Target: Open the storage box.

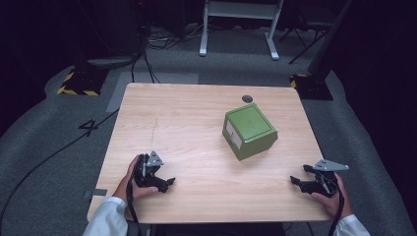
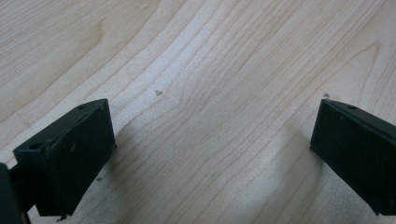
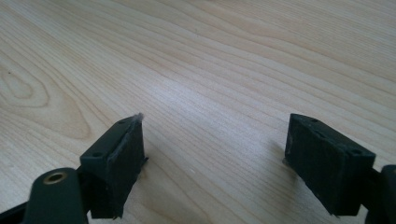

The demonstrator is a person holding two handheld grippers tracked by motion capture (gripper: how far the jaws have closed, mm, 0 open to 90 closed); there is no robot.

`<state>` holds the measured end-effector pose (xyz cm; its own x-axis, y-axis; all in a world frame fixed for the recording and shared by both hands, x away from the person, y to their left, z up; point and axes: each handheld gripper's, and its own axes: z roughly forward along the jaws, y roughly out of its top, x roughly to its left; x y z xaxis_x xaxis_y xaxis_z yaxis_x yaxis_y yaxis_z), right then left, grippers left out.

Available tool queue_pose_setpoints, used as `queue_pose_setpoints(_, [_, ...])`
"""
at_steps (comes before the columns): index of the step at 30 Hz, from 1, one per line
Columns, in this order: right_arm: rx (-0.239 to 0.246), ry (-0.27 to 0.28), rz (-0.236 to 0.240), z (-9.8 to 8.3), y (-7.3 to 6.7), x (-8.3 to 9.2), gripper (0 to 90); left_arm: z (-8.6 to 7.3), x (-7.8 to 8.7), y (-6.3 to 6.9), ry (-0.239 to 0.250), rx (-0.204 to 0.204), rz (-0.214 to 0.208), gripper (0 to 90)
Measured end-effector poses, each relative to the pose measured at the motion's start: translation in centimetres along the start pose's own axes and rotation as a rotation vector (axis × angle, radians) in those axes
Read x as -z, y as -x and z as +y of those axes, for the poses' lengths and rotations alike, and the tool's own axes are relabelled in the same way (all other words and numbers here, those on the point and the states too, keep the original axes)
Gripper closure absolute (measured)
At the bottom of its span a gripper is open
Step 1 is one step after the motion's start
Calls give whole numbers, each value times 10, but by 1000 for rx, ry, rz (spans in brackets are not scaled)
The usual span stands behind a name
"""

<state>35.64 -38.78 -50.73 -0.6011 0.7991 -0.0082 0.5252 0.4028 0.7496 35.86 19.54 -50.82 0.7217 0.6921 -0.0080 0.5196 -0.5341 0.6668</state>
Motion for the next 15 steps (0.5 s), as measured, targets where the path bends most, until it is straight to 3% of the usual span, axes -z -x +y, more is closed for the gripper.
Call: queue_pose_setpoints(15, [-21, -1, -11, 2, 3, -2, 198, 0, 0, 0, 2, 4, 4, 4])
